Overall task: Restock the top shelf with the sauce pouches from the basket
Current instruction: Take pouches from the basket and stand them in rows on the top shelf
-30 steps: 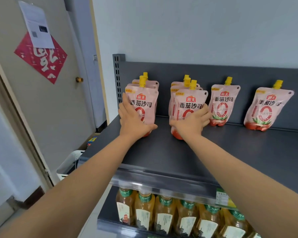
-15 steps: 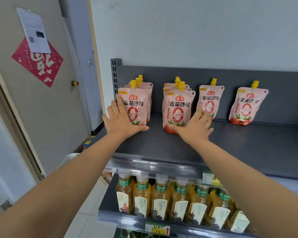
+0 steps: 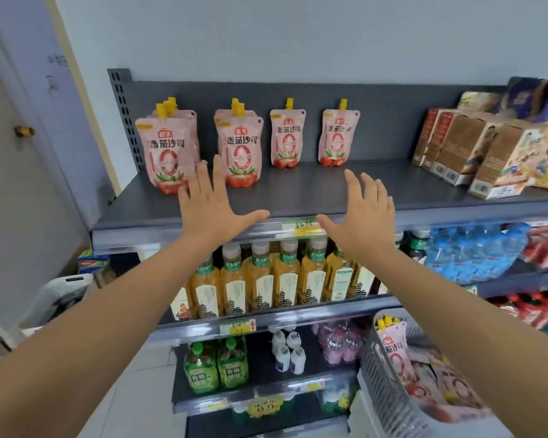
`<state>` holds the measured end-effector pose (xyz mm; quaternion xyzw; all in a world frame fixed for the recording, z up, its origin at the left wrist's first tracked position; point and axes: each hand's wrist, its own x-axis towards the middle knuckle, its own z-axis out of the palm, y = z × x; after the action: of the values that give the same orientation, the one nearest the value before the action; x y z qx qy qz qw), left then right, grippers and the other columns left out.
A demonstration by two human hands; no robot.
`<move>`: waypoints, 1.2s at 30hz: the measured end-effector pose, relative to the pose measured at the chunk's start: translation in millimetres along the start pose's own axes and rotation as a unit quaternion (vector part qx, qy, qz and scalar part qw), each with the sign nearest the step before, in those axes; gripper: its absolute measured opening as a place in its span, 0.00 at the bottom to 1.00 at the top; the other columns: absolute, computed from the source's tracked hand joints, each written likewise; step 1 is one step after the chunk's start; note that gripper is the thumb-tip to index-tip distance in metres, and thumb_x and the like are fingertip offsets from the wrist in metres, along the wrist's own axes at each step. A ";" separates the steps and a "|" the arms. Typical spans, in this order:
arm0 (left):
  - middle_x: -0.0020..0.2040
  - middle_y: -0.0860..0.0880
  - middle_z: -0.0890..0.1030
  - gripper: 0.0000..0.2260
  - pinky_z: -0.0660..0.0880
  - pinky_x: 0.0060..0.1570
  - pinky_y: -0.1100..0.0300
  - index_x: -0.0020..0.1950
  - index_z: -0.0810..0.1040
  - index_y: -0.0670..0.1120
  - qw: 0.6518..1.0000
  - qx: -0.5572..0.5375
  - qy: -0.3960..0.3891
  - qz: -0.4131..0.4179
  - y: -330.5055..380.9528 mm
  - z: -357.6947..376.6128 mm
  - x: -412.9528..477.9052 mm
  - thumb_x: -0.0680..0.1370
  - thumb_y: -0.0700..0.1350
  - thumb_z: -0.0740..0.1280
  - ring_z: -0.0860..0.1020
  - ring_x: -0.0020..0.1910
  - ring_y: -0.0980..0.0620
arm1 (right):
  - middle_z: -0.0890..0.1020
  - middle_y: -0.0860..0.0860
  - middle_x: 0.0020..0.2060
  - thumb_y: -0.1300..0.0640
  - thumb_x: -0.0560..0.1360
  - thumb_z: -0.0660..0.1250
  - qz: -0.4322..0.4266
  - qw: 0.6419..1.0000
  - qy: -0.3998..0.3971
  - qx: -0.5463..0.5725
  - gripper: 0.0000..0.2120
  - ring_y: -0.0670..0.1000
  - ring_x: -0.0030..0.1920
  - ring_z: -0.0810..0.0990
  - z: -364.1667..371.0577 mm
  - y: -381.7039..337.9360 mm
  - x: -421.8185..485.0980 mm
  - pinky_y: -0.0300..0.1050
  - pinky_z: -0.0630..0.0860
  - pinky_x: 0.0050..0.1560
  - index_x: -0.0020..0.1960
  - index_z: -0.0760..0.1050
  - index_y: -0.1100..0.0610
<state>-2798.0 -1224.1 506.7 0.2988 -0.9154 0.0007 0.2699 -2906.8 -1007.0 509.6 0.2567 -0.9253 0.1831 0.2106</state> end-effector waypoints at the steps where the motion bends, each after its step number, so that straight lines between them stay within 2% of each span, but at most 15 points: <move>1: 0.78 0.40 0.49 0.57 0.52 0.72 0.43 0.78 0.40 0.45 0.999 0.014 0.001 0.032 13.8 2.8 -8.0 0.63 0.80 0.55 0.51 0.76 0.40 | 0.53 0.55 0.77 0.37 0.74 0.63 0.005 1.000 -0.001 -0.006 0.42 0.59 0.77 0.49 -5.0 12.9 -8.7 0.59 0.51 0.75 0.78 0.47 0.51; 3: 0.77 0.40 0.52 0.57 0.54 0.72 0.43 0.78 0.43 0.43 0.995 0.035 0.000 0.099 43.0 8.2 -23.9 0.63 0.80 0.54 0.54 0.74 0.39 | 0.54 0.55 0.77 0.38 0.74 0.63 0.028 0.999 -0.012 -0.014 0.41 0.58 0.76 0.51 -12.7 39.7 -25.0 0.59 0.54 0.74 0.78 0.48 0.51; 5: 0.78 0.41 0.51 0.56 0.52 0.72 0.44 0.78 0.42 0.45 0.990 0.007 -0.015 0.143 73.2 18.3 -39.6 0.63 0.80 0.52 0.53 0.75 0.40 | 0.55 0.55 0.76 0.38 0.74 0.64 0.057 0.998 -0.019 -0.016 0.40 0.58 0.76 0.54 -18.0 66.5 -40.0 0.59 0.59 0.72 0.77 0.50 0.52; 8: 0.79 0.42 0.48 0.55 0.50 0.73 0.44 0.79 0.41 0.46 0.981 -0.038 -0.055 0.182 120.1 40.4 -61.8 0.64 0.79 0.53 0.50 0.76 0.40 | 0.57 0.55 0.75 0.40 0.75 0.64 0.111 0.993 -0.039 -0.026 0.38 0.59 0.74 0.57 -18.8 108.4 -60.0 0.59 0.63 0.70 0.77 0.53 0.54; 11: 0.79 0.43 0.45 0.54 0.47 0.73 0.43 0.78 0.39 0.47 0.967 -0.034 -0.093 0.237 165.6 68.9 -82.4 0.66 0.79 0.54 0.48 0.77 0.40 | 0.59 0.56 0.74 0.43 0.74 0.66 0.173 0.982 -0.074 -0.022 0.36 0.60 0.72 0.60 -11.6 153.5 -77.3 0.59 0.66 0.67 0.75 0.56 0.56; 15: 0.79 0.43 0.45 0.52 0.48 0.73 0.45 0.78 0.40 0.47 0.949 -0.054 -0.134 0.280 221.8 111.3 -104.3 0.67 0.78 0.53 0.49 0.77 0.42 | 0.61 0.57 0.72 0.44 0.75 0.66 0.237 0.963 -0.128 -0.024 0.34 0.60 0.71 0.62 6.4 219.6 -87.3 0.58 0.68 0.64 0.74 0.57 0.57; 24: 0.79 0.43 0.45 0.50 0.52 0.72 0.46 0.78 0.39 0.46 0.925 -0.002 -0.250 0.285 318.3 222.2 -138.1 0.69 0.76 0.52 0.49 0.76 0.42 | 0.60 0.60 0.72 0.47 0.76 0.65 0.309 0.912 -0.271 0.003 0.36 0.63 0.70 0.62 80.6 353.6 -87.7 0.58 0.70 0.64 0.76 0.54 0.59; 28: 0.79 0.44 0.44 0.51 0.52 0.73 0.46 0.78 0.38 0.46 0.915 0.007 -0.320 0.247 341.6 264.9 -154.2 0.68 0.77 0.52 0.48 0.76 0.42 | 0.60 0.61 0.72 0.48 0.75 0.66 0.346 0.872 -0.345 0.026 0.38 0.63 0.68 0.67 124.8 395.2 -93.7 0.57 0.74 0.60 0.76 0.52 0.59; 30: 0.78 0.44 0.45 0.51 0.52 0.73 0.46 0.78 0.39 0.46 0.911 0.018 -0.332 0.244 345.0 275.7 -163.6 0.69 0.77 0.53 0.48 0.76 0.42 | 0.61 0.61 0.72 0.48 0.76 0.66 0.357 0.852 -0.381 0.037 0.37 0.64 0.68 0.67 142.9 404.1 -100.0 0.56 0.73 0.60 0.76 0.51 0.59; 34: 0.77 0.41 0.53 0.51 0.55 0.70 0.45 0.79 0.46 0.45 0.904 0.035 -0.350 0.242 347.8 298.6 -185.3 0.68 0.76 0.58 0.55 0.74 0.39 | 0.61 0.63 0.72 0.50 0.77 0.65 0.391 0.802 -0.450 0.038 0.39 0.63 0.70 0.65 186.8 419.7 -113.3 0.56 0.69 0.64 0.77 0.46 0.62; 36: 0.76 0.41 0.56 0.51 0.58 0.69 0.44 0.79 0.50 0.44 0.900 0.033 -0.359 0.246 346.8 311.7 -195.0 0.67 0.76 0.57 0.58 0.73 0.39 | 0.63 0.63 0.71 0.52 0.77 0.64 0.400 0.784 -0.474 0.034 0.37 0.63 0.69 0.67 206.6 424.3 -121.7 0.56 0.71 0.64 0.77 0.48 0.62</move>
<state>-3010.0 -883.3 199.5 0.0532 -0.9939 -0.0101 -0.0957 -3107.3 -711.0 178.4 -0.0750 -0.9215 0.1374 -0.3554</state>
